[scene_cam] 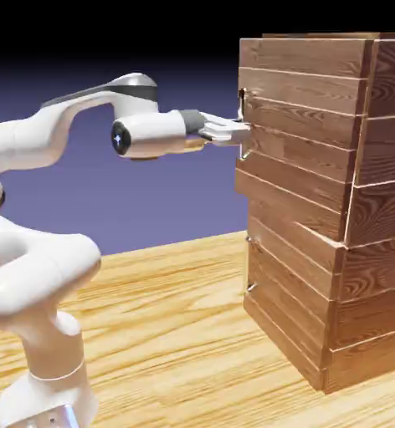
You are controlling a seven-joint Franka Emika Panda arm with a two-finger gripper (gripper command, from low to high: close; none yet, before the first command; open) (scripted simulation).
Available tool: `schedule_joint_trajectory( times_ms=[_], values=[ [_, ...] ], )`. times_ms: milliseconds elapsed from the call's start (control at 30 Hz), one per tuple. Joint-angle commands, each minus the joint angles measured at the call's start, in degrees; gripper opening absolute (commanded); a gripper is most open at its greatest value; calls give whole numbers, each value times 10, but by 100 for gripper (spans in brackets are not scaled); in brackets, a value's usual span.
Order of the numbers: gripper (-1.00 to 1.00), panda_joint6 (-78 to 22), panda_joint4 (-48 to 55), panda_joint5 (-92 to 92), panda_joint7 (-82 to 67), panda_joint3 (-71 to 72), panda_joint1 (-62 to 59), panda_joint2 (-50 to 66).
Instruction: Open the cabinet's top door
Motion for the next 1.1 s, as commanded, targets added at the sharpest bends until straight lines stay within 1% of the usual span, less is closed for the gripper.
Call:
schedule_joint_trajectory(
  times_ms=[0, 267, 567, 833, 1067],
  values=[
    [-100, -22, -17, -10, -7, -21, 15, -3],
    [-100, -175, -110, -131, -46, -187, 84, -21],
    [-100, -332, -143, -293, -86, -374, 95, -2],
    [-100, -479, -112, -449, -136, -540, 95, 81],
    [-100, -624, -26, -586, -194, -683, 129, 213]
  ],
)
